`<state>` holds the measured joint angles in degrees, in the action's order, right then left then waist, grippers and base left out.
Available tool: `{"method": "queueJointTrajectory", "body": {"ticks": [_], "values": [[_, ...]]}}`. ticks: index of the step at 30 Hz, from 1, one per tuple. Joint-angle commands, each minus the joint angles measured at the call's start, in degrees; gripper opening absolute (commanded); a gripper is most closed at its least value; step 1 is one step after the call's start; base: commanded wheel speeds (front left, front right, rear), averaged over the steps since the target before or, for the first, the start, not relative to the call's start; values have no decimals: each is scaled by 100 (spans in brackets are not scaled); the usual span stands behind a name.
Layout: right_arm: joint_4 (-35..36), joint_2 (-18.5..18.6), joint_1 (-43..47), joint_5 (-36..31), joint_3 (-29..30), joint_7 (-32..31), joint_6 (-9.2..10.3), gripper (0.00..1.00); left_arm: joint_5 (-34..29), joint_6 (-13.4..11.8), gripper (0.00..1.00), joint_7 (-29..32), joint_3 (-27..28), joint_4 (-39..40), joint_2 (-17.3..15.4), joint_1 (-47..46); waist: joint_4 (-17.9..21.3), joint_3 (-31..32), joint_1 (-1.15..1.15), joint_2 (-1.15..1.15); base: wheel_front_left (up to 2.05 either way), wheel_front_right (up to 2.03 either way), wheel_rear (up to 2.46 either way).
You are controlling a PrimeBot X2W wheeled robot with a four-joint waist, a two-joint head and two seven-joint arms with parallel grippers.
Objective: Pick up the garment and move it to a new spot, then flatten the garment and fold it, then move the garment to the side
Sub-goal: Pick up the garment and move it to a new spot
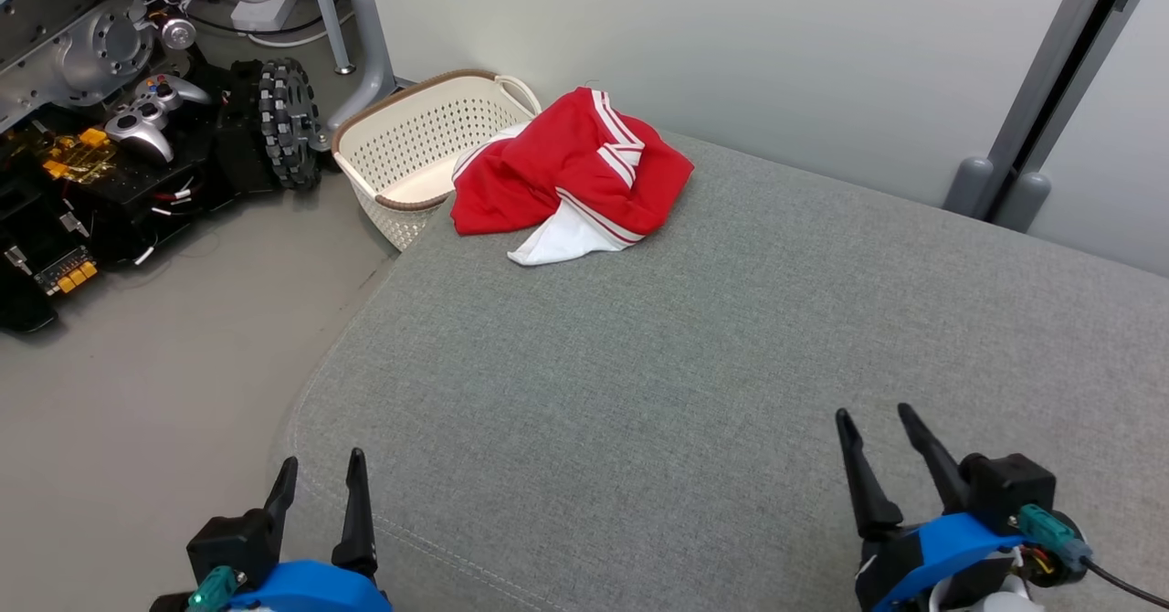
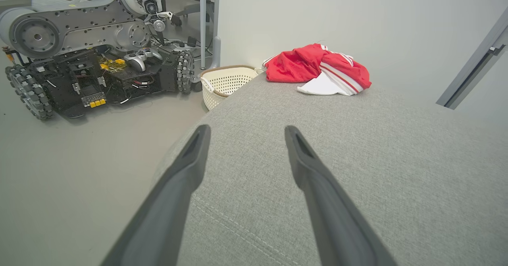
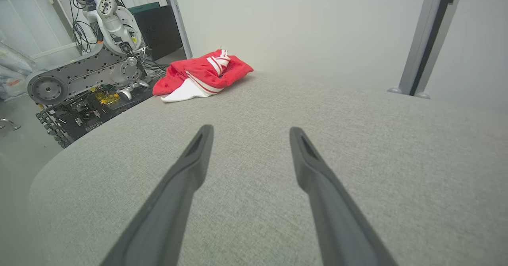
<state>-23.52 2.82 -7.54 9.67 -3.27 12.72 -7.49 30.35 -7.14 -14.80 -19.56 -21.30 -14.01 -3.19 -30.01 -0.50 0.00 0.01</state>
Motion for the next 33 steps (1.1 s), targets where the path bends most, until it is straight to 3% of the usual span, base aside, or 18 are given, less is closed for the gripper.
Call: {"method": "queueJointTrajectory", "body": {"ticks": [1, 5, 10, 16, 22, 28, 33], "values": [[55, 15, 36, -59, 116, 52, -1, 100, 3, 56, 100, 37, -22, 35, -62, -114, -8, -18, 0, -1, 0, 0, 0], [335, 24, -73, -251, 268, -52, -1, 100, 90, 96, 100, 57, 179, 202, -225, -426, 254, -347, 0, -1, 0, 0, 0], [820, 16, -343, -585, 424, -268, -1, 100, -53, 173, 100, 189, 406, 411, -771, -1237, 715, -959, 0, -1, 0, 0, 0], [1427, 16, -636, -1001, 508, -529, -2, 100, -438, 512, 100, 792, 267, 298, -1404, -2777, 1252, -1686, 0, -1, 0, 0, 0], [2066, 16, -791, -1344, 534, -797, -1, 100, -485, 991, 100, 1650, 38, -483, -1543, -4312, 1679, -2395, 0, -1, 0, 0, 0], [2908, 16, -814, -1496, 453, -955, -1, 100, -277, 1176, 100, 2382, -75, -1572, -1380, -5165, 1972, -2968, 0, -1, 0, 0, 0], [3437, 16, -734, -1550, 412, -1105, -1, 100, -102, 1262, 100, 2422, -54, -2276, -1266, -5472, 2108, -3275, 0, -1, 0, 0, 0]]}}
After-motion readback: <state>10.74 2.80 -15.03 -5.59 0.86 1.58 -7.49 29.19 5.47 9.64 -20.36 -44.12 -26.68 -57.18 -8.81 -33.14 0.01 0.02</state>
